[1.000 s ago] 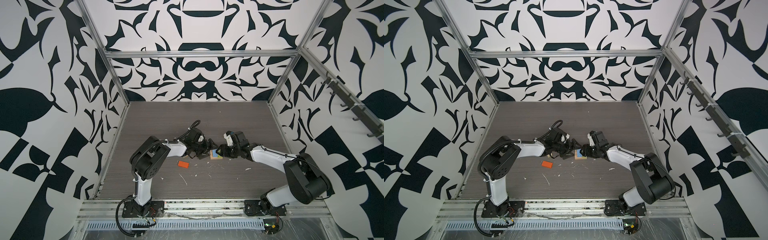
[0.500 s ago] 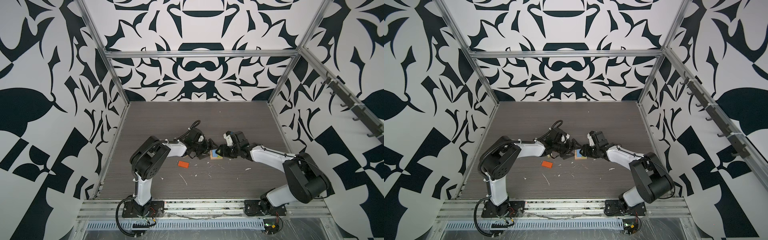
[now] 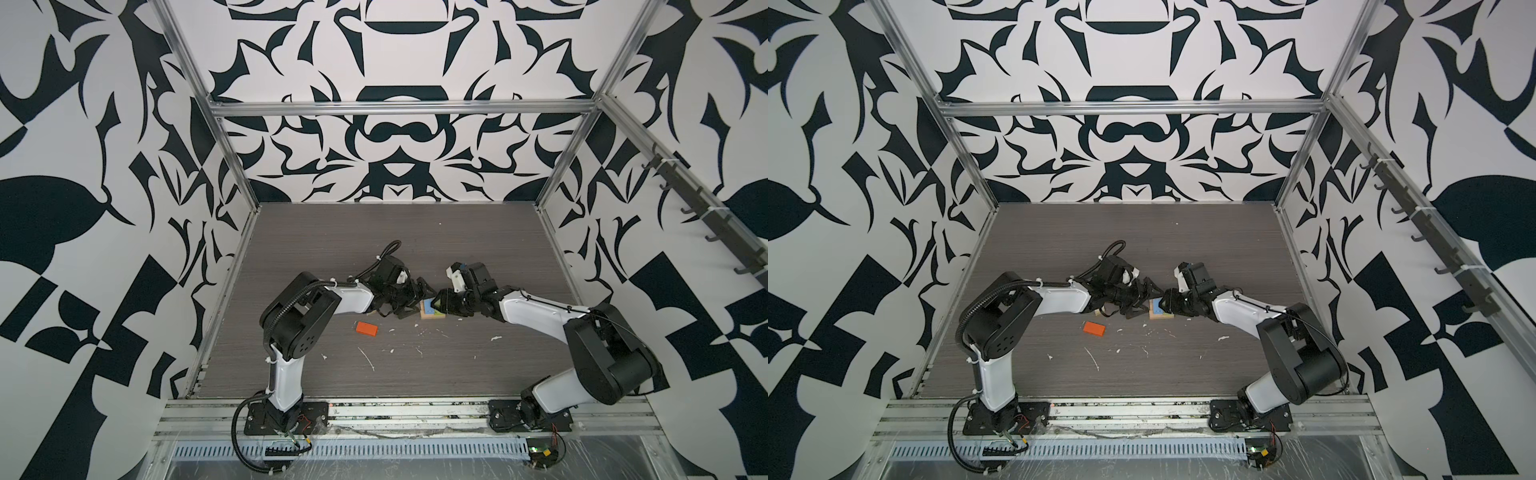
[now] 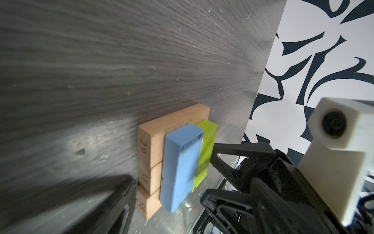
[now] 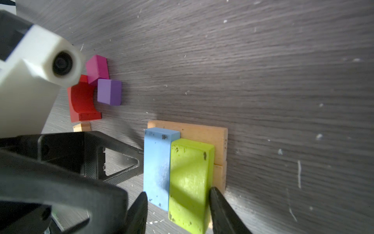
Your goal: Build the wood block tower
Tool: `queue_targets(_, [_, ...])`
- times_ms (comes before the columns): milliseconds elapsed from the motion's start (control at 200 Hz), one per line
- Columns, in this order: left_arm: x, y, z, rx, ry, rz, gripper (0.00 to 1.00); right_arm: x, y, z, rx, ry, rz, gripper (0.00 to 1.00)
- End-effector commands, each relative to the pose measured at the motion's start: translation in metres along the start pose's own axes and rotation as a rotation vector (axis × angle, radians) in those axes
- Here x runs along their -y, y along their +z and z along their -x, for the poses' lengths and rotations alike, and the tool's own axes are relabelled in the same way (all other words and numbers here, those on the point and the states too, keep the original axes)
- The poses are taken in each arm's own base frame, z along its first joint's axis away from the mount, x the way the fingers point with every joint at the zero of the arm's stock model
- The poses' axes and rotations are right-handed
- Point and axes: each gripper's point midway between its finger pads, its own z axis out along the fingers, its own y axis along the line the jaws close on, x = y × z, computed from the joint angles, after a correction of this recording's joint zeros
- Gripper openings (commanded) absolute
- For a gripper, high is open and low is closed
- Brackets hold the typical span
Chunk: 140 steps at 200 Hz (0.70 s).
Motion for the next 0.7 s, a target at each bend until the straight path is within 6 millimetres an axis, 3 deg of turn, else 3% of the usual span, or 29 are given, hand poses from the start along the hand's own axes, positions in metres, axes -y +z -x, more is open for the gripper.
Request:
queue_targets(0, [-0.0028, 0.0068, -0.0029, -0.019, -0.009, 0.01, 0.91, -0.0116, -0.002, 0.0127, 0.038, -0.013, 0.037, 0.53])
queue_targets(695, [-0.0029, 0.0006, -0.0064, -0.023, -0.021, 0.03, 0.91, -0.0079, -0.0079, 0.0177, 0.064, -0.024, -0.002, 0.53])
